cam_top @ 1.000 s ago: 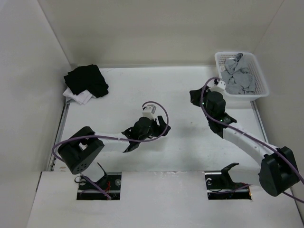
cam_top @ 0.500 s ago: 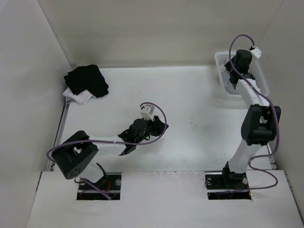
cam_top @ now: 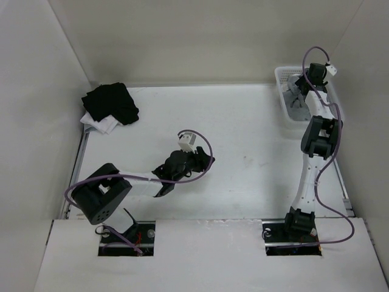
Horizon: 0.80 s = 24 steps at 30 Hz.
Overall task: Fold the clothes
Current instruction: Grab the tank top from the pile
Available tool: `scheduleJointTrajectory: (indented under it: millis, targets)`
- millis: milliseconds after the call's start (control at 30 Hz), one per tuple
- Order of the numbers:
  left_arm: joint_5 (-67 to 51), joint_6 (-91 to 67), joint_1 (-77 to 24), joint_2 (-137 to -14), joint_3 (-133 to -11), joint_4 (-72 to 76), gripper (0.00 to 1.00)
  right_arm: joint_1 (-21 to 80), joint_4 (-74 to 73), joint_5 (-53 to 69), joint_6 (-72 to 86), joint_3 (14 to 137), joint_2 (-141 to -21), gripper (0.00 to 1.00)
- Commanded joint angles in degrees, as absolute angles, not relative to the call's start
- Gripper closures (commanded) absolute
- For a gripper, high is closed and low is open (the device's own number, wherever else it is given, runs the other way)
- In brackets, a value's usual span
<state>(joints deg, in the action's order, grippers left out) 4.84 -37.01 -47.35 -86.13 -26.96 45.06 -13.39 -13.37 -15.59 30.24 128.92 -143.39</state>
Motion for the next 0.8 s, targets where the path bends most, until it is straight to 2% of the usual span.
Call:
scheduleJointTrajectory:
  millis: [0, 100, 200, 300, 367, 533, 633, 767]
  targets:
    - [4.04, -36.3, -47.15, -87.27, -26.89, 49.57, 0.54, -13.4, -15.65, -12.93, 31.81, 135.96, -145.98, 0.42]
    - [3.69, -36.39, -47.15, -88.06, -27.16, 49.75, 0.54, -13.84, -14.77, -11.69, 33.92, 136.76, -147.74, 0.52]
    - [3.52, -36.47, -47.15, -88.94, -27.51, 49.83, 0.54, -14.46, -14.07, -10.55, 37.17, 136.23, -148.18, 0.81]
    - [3.43, -36.47, -47.15, -89.65, -27.77, 49.83, 0.54, -14.81, -8.29, -8.01, 39.54, 130.81, -144.77, 0.97]
    - [3.34, -36.47, -47.06, -89.74, -27.86, 49.83, 0.54, -14.81, -2.05, -7.3, 40.08, 125.01, -140.65, 1.0]
    - [3.34, -36.82, -46.8, -89.3, -27.86, 49.92, 0.54, -14.02, 13.16, -6.07, 40.69, 106.82, -122.91, 1.0]
    - [3.25, -37.35, -46.71, -88.6, -27.69, 50.18, 0.54, -11.31, 21.59, -6.68, 39.91, 94.44, -108.86, 1.0]
    - [2.99, -38.58, -46.27, -87.45, -26.81, 51.24, 0.54, -6.83, 27.24, -6.51, 39.9, 84.65, -93.11, 1.0]
